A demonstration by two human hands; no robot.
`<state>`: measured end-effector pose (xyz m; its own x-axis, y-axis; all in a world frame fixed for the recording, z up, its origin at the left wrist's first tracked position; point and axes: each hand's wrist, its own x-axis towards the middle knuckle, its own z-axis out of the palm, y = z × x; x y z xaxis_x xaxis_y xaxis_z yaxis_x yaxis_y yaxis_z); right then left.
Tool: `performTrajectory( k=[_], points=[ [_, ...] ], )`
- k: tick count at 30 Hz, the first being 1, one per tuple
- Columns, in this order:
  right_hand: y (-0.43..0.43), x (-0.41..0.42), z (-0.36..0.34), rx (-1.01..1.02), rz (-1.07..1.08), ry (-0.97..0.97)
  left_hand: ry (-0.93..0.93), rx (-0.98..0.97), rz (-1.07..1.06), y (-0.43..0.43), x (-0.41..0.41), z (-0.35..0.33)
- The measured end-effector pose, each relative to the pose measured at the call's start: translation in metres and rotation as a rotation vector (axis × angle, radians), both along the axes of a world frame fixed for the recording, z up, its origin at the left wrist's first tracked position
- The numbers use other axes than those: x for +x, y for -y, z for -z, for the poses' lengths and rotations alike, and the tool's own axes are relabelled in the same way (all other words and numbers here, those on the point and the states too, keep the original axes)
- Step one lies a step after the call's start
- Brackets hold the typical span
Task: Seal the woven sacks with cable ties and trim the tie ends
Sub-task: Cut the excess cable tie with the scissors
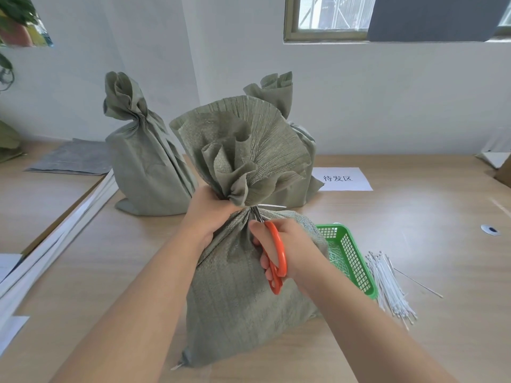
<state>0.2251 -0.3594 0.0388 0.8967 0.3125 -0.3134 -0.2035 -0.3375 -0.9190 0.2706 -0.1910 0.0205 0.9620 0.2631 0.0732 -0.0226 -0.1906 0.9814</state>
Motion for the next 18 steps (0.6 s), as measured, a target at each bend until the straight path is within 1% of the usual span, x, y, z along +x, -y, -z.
performTrajectory(
  k=[10,18],
  points=[
    [-0.001,-0.009,0.001,-0.02,0.023,0.026,0.024,-0.058,0.043,0.002,-0.001,0.001],
    [-0.002,-0.01,0.019,-0.053,0.083,0.164,0.032,-0.032,0.099,0.001,-0.002,0.001]
  ],
)
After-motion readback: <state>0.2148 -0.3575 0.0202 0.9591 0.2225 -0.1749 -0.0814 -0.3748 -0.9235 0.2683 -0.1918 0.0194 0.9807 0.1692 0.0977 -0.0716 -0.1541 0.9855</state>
